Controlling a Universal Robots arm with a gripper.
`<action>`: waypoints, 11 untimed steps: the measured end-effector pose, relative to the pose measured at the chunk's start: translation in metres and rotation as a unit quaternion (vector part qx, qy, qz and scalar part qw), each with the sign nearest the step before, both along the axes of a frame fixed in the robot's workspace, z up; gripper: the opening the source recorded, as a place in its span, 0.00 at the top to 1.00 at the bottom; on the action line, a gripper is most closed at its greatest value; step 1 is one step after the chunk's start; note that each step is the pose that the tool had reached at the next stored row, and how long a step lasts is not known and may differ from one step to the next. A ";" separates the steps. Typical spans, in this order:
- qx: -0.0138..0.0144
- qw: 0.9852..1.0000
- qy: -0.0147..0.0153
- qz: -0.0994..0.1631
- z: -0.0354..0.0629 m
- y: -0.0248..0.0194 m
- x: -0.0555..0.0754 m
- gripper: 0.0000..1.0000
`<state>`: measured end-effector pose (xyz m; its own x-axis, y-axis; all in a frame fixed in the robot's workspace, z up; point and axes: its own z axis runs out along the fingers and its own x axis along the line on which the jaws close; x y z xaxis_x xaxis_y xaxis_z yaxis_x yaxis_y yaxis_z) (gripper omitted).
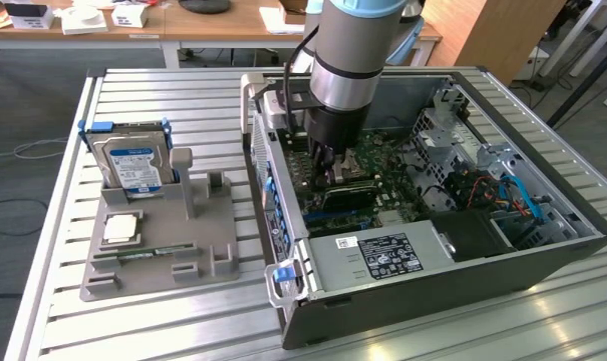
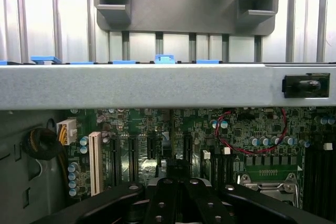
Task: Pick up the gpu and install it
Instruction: 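Press down on the gpu until it lock into place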
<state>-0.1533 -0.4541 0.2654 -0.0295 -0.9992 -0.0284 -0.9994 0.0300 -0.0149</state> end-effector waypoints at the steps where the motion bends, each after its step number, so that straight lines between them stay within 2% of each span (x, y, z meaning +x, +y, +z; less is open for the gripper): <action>1: 0.000 1.000 0.000 0.000 0.0000 0.0000 0.000 0.89; 11: 0.000 1.000 0.000 0.000 -0.0016 0.0000 0.000 0.89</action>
